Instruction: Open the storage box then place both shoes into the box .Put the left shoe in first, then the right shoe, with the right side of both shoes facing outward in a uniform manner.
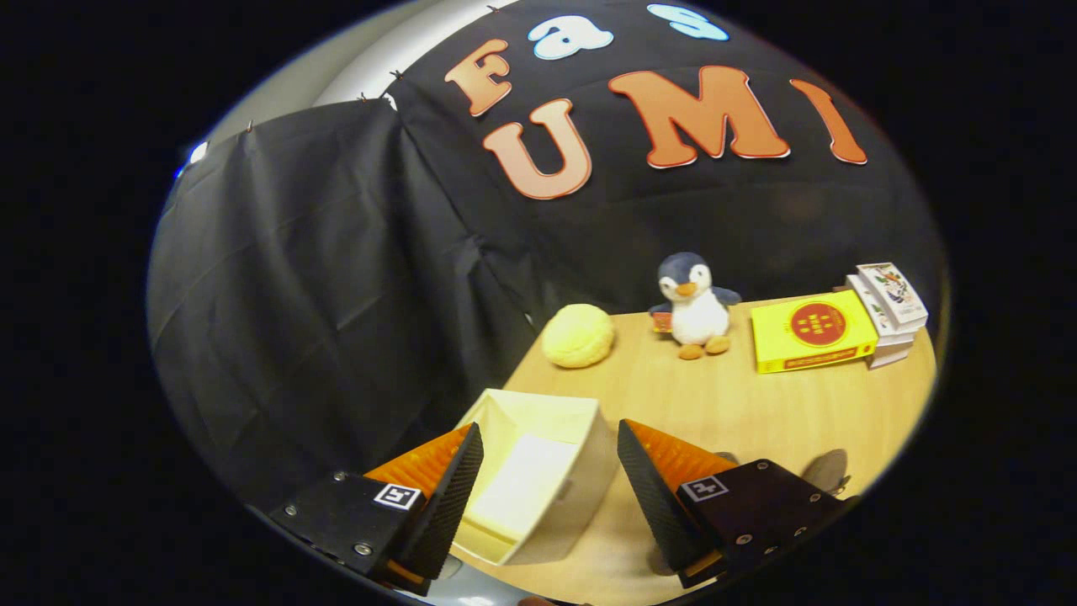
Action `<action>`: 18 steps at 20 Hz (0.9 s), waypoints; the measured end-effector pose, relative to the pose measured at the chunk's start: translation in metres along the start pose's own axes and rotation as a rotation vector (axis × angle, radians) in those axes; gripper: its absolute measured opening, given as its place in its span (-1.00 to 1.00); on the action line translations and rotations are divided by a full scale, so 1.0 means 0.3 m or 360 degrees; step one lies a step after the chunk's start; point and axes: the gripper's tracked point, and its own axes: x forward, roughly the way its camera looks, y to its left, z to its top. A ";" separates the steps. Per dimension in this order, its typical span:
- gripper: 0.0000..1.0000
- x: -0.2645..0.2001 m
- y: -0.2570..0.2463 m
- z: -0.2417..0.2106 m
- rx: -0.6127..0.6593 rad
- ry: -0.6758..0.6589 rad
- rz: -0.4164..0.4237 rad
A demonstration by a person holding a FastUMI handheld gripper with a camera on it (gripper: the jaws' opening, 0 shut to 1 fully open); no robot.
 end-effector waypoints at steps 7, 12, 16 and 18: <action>0.93 -0.082 -0.253 -0.161 -0.0105 0.0090 -0.0217; 0.92 -0.067 -0.387 -0.324 -0.0143 0.0230 -0.0288; 0.81 -0.031 -0.446 -0.435 -0.0185 0.0337 -0.0289; 0.76 -0.011 -0.468 -0.477 -0.0211 0.0381 -0.0303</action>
